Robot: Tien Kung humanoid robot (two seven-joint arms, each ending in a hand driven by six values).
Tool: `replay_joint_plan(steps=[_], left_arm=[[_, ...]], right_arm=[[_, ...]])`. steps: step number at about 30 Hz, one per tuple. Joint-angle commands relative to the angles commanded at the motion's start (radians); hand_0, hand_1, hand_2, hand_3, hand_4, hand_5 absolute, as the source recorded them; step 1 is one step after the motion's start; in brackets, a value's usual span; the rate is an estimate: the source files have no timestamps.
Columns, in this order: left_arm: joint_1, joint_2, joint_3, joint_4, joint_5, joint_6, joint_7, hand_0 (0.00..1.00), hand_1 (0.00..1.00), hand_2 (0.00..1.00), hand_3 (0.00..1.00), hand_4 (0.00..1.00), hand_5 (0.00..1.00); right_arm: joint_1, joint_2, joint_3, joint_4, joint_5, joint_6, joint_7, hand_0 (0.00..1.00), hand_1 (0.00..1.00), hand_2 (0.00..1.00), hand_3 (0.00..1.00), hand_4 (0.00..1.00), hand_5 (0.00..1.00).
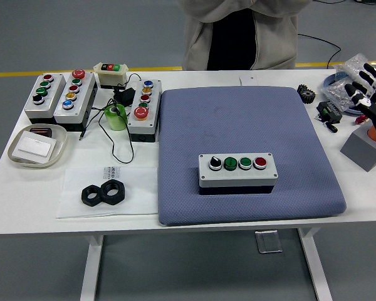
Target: Pick up the button,place it on the desk,press the button,press the button
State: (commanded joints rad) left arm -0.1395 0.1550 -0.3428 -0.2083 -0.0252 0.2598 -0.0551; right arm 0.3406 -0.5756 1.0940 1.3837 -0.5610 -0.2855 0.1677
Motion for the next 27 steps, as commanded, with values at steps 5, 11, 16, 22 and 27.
replay_joint_plan(steps=[5,11,16,22,27], left_arm=[[0.004,-0.001,-0.003,0.0,0.004,0.0,0.001,0.738,0.827,0.853,0.824,0.622,0.998],[0.009,-0.002,-0.012,0.0,0.018,0.0,0.005,0.741,0.826,0.852,0.824,0.622,0.998],[0.009,-0.001,-0.014,0.0,0.023,0.0,0.006,0.741,0.828,0.852,0.824,0.621,0.998],[0.008,-0.001,-0.009,0.0,0.016,0.0,0.003,0.741,0.827,0.852,0.824,0.622,0.998],[0.005,0.0,-0.005,0.0,0.009,-0.001,0.001,0.74,0.827,0.852,0.823,0.622,0.998]], right_arm=[[-0.017,0.008,0.005,-0.02,0.208,0.004,-0.008,0.947,0.878,0.921,0.917,0.668,0.417],[-0.024,0.01,0.006,-0.028,0.311,0.002,-0.015,0.946,0.873,0.915,0.907,0.657,0.446],[-0.027,0.01,0.008,-0.03,0.306,0.002,-0.023,0.948,0.873,0.914,0.904,0.646,0.469],[-0.026,0.012,0.01,-0.033,0.304,0.002,-0.031,0.95,0.865,0.91,0.896,0.635,0.488],[-0.024,0.014,0.01,-0.035,0.308,-0.002,-0.036,0.951,0.863,0.898,0.875,0.579,0.694]])
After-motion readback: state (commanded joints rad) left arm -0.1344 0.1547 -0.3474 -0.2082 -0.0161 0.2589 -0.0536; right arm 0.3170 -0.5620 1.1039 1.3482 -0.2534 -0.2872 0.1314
